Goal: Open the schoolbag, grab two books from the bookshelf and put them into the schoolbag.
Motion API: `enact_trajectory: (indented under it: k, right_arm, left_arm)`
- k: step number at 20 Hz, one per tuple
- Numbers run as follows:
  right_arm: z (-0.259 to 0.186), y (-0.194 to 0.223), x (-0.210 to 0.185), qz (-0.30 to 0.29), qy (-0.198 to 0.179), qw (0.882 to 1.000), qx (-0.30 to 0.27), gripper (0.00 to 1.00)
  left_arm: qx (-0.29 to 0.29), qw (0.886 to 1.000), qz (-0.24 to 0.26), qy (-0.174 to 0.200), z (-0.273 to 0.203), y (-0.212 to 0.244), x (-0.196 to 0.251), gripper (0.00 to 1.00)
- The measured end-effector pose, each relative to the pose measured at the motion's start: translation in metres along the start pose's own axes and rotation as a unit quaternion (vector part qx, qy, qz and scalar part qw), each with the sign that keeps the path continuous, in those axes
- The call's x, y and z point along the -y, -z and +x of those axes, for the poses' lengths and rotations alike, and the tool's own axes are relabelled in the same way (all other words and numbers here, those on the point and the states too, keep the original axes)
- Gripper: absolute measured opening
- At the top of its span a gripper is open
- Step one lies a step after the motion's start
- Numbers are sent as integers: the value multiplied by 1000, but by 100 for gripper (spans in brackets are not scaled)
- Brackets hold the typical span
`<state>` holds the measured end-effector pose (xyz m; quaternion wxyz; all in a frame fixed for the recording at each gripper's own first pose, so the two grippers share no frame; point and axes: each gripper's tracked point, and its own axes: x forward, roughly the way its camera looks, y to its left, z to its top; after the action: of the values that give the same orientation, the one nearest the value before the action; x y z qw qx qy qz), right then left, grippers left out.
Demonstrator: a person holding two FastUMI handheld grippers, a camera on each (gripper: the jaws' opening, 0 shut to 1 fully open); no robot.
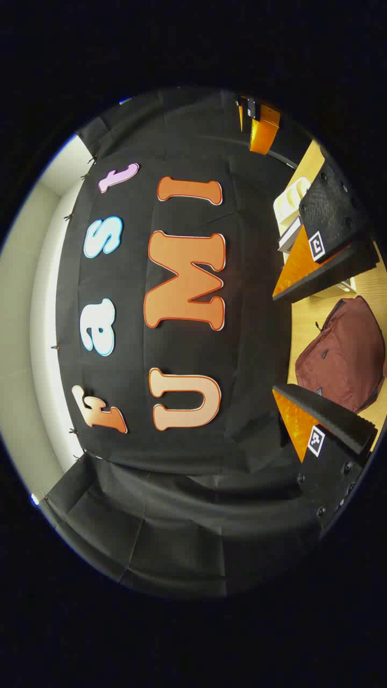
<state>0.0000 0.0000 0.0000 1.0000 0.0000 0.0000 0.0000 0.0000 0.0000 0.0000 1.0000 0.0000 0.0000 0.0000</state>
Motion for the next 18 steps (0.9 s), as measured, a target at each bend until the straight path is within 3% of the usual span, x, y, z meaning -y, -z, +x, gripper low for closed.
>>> enact_trajectory:
  k: [18]
  right_arm:
    - [-2, 1, 0, 1, 2, 1000, -1, 96]
  left_arm:
    - [2, 1000, 4, -3, -2, -1, -3, 95]
